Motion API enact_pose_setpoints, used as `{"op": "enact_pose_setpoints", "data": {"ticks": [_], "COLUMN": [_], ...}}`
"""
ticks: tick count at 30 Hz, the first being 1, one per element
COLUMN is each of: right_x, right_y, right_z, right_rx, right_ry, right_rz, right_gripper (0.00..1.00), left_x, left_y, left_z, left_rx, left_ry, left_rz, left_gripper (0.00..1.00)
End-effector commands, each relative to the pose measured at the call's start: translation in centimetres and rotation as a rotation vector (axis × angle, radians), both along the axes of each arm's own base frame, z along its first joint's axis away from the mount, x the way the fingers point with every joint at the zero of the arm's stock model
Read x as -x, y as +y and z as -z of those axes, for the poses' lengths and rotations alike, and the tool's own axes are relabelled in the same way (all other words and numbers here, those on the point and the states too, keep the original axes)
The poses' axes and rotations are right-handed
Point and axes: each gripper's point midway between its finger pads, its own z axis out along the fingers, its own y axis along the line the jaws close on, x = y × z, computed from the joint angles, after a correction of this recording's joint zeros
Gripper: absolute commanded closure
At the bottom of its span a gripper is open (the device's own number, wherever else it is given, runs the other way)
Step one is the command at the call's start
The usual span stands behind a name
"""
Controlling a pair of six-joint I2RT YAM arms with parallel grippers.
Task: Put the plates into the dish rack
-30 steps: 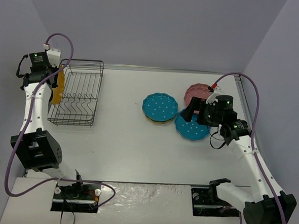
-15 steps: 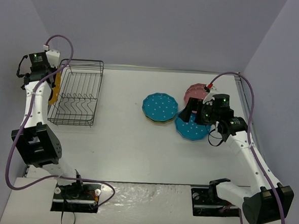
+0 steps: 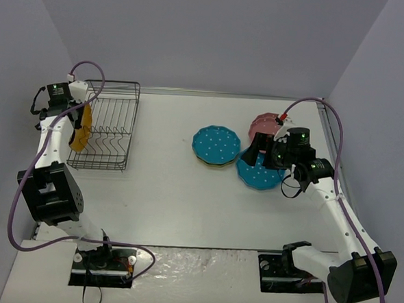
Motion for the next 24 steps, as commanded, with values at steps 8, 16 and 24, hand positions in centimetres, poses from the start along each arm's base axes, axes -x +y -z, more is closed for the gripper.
{"op": "enact_pose_setpoints", "data": {"ticks": [8,16,24], "right_x": [-0.1,-0.2,0.0], "right_y": [0.1,-0.3,-0.6], "right_z": [-0.8,-1.0,-0.8], "right_rx": [-0.014,-0.01,-0.01], "right_ry": [-0.055,-0.067,-0.064], "right_rz": [-0.015,-0.002,0.015], "right_gripper": [0.0,0.0,0.0], "left_x": [-2.4,-1.3,0.1], "left_y": [0.9,0.9,1.3], "left_z": [-6.3,-5.4,-5.4], "left_rx": [-0.056,-0.03,-0.047], "left_ry": [-0.275,-0.298,-0.309], "left_rz": [-0.012,-0.067,-0.116], "left_gripper": [1.0,0.97,0.51]}}
